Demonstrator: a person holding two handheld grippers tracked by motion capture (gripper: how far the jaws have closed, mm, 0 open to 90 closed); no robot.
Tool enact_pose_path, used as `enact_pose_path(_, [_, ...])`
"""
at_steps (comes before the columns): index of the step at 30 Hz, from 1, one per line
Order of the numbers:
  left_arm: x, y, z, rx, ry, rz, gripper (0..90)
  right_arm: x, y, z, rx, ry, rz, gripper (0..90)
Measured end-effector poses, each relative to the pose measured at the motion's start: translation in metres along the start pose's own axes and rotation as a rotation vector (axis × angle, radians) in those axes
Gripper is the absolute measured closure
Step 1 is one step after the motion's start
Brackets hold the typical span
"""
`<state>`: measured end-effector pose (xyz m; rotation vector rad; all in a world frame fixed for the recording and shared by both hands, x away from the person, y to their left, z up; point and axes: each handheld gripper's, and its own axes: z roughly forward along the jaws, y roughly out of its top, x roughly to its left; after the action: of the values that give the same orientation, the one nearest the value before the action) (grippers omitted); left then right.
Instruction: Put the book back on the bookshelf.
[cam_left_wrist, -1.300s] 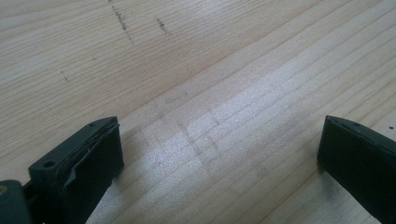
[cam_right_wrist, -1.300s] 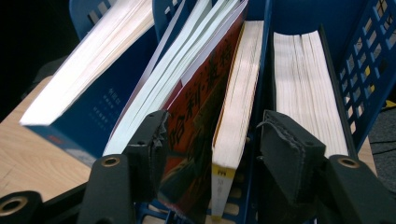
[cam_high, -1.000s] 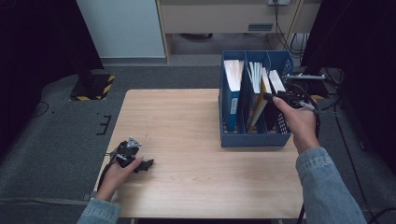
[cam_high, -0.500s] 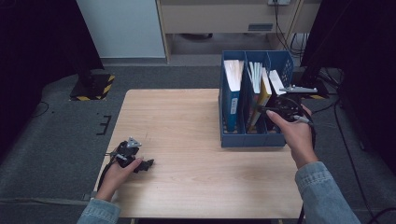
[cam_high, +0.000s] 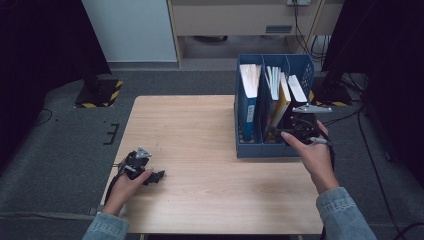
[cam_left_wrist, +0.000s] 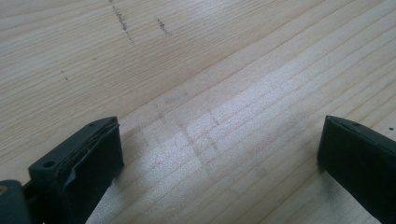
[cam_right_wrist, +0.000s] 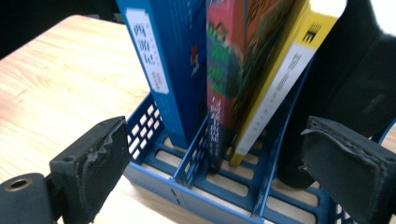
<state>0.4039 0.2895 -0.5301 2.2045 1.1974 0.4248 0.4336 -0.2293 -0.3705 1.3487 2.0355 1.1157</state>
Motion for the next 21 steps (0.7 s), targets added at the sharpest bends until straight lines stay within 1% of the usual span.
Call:
enact_pose_path(3, [0.000,0.000,0.000,-0.002,0.000,-0.001,0.0,0.003,-0.006,0.001,0.008,-0.006,-0.008,7.7])
enact_pose_path(9, [0.000,0.000,0.000,-0.003,0.000,-0.001,0.0,0.010,-0.018,0.003,0.018,0.015,-0.002,7.5])
enact_pose_path(13, [0.000,0.000,0.000,-0.003,0.000,-0.001,0.0,0.015,-0.025,0.004,0.031,0.031,-0.010,7.5])
enact_pose_path(18, [-0.001,-0.001,0.000,-0.005,0.001,-0.002,0.0,0.022,-0.036,0.004,0.029,0.053,0.003,7.8])
enact_pose_path(20, [-0.001,-0.001,0.000,-0.006,0.001,-0.002,0.0,0.024,-0.042,0.005,0.037,0.060,0.002,7.7])
enact_pose_path(21, [-0.001,-0.001,0.000,-0.007,0.001,-0.002,0.0,0.025,-0.045,0.006,0.041,0.065,0.010,7.6])
